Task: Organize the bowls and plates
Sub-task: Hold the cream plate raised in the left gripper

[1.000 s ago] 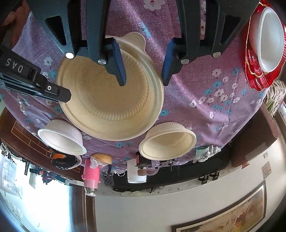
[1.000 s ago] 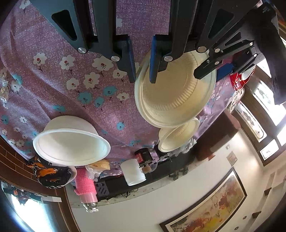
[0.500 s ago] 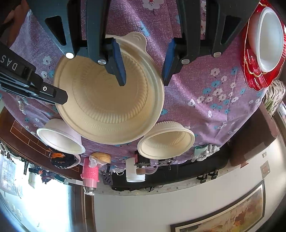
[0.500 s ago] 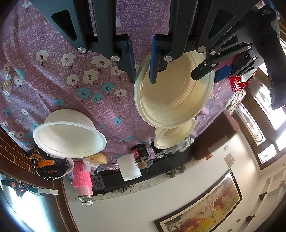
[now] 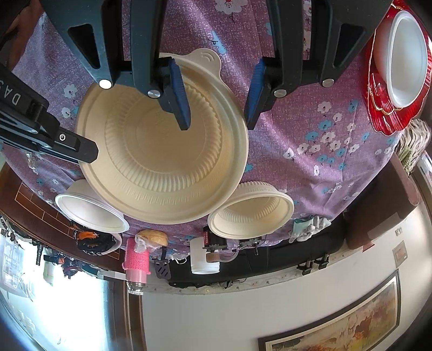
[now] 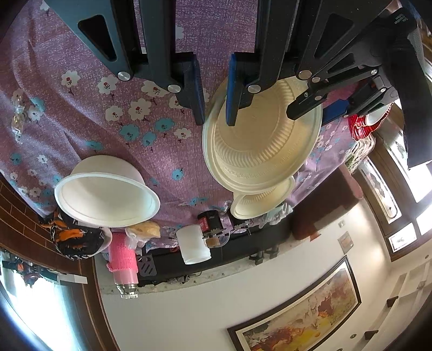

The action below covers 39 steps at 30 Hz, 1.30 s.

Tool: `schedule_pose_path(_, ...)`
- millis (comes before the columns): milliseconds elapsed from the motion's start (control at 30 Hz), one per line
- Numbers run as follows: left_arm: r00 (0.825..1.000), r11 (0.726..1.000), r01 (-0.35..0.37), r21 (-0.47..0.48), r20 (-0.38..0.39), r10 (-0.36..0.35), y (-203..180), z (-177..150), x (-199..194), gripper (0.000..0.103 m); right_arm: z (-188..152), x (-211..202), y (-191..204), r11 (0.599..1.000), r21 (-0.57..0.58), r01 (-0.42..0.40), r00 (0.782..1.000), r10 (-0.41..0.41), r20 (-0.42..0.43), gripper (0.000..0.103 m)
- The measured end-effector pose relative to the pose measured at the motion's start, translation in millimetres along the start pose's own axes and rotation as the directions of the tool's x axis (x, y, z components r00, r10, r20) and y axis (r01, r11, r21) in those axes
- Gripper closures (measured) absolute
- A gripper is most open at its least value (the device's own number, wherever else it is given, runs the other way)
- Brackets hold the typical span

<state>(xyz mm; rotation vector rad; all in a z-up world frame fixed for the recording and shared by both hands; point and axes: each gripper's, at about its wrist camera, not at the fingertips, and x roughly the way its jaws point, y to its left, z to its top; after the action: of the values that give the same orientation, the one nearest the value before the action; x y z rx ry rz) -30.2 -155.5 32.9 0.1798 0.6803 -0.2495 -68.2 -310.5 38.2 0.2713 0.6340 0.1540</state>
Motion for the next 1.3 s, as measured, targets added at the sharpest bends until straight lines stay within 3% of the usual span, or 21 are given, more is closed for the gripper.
schedule_pose_path(500,1.000,1.000,-0.001,0.022,0.001,0.001,-6,0,4,0.064,-1,-5,9,0.995,-0.061,0.084,0.996,-0.083,0.019,0.085)
schedule_pose_path(1300,1.000,1.000,-0.001,0.021,-0.001,0.001,-5,0,5,0.064,-2,-10,14,0.992,-0.084,0.094,0.995,-0.091,0.034,0.085)
